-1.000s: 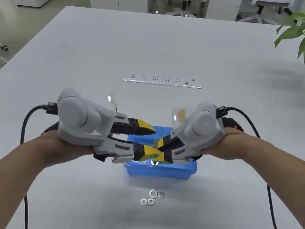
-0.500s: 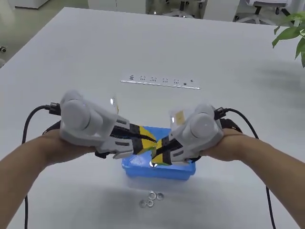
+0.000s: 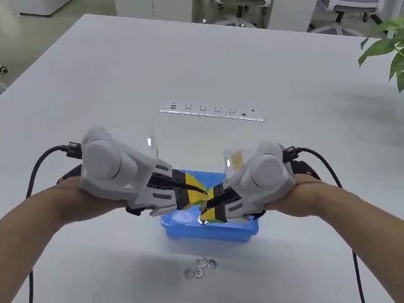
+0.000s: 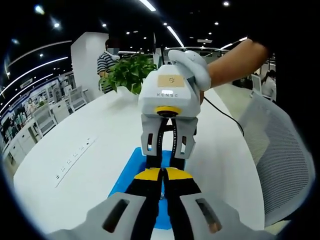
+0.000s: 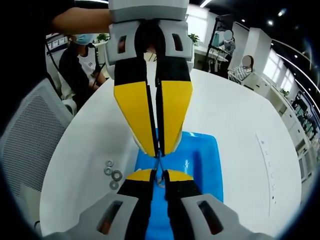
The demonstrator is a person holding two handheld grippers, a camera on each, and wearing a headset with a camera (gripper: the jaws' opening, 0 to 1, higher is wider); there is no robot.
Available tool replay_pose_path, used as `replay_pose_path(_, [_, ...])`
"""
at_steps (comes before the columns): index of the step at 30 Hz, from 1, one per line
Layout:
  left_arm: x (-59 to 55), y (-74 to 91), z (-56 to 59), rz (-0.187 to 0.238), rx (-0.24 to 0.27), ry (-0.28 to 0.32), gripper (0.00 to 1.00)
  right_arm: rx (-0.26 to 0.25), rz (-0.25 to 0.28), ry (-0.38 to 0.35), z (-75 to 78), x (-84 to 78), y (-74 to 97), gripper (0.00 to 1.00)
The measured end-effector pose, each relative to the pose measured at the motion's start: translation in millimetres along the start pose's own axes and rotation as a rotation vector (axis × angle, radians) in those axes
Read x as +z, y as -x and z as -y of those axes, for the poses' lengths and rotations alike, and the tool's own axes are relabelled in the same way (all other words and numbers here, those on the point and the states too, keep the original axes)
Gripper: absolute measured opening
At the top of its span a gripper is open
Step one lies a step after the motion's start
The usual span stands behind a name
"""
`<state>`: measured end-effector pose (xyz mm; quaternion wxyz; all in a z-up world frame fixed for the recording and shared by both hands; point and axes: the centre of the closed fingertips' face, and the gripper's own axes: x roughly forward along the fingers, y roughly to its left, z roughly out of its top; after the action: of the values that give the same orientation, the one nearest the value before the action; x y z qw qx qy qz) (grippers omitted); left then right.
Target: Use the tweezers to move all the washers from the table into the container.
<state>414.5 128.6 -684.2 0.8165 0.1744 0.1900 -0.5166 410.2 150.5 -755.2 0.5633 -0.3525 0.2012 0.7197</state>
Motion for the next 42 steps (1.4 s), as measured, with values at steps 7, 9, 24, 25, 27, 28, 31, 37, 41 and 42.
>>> replay_pose_path(7, [7.5, 3.5, -4.2, 0.015, 0.018, 0.005, 0.06, -0.027, 0.025, -0.022, 4.8, 5.8, 7.2, 0.13])
replay_pose_path(9, [8.9, 4.8, -4.9, 0.016, 0.021, 0.004, 0.06, -0.034, 0.027, -0.024, 5.6, 6.2, 8.3, 0.14])
replay_pose_path(24, [24.2, 12.8, -1.1, 0.028, 0.028, -0.004, 0.06, -0.088, 0.032, -0.055, 3.4, 8.2, 29.3, 0.26])
replay_pose_path(25, [26.6, 13.1, 1.3, 0.028, 0.025, -0.007, 0.06, -0.093, 0.034, -0.062, 2.6, 8.4, 32.0, 0.27])
replay_pose_path(27, [29.5, 13.6, 3.3, 0.027, 0.026, -0.011, 0.06, -0.098, 0.037, -0.073, 0.9, 8.4, 35.3, 0.29])
replay_pose_path(28, [30.5, 13.7, 4.2, 0.027, 0.026, -0.012, 0.06, -0.102, 0.037, -0.077, 0.2, 7.6, 37.4, 0.30])
replay_pose_path(31, [34.2, 14.2, 7.5, 0.026, 0.026, -0.019, 0.06, -0.115, 0.039, -0.092, -1.8, 6.3, 43.0, 0.32])
replay_pose_path(37, [40.1, 18.1, 13.1, 0.024, 0.022, -0.026, 0.06, -0.145, 0.049, -0.133, -7.4, 3.0, 55.6, 0.39])
replay_pose_path(41, [43.6, 23.3, 14.7, 0.026, 0.027, -0.025, 0.06, -0.174, 0.066, -0.170, -11.2, 0.3, 65.6, 0.45])
replay_pose_path(42, [44.8, 24.6, 15.5, 0.026, 0.028, -0.026, 0.06, -0.177, 0.067, -0.174, -12.5, -0.6, 67.5, 0.47])
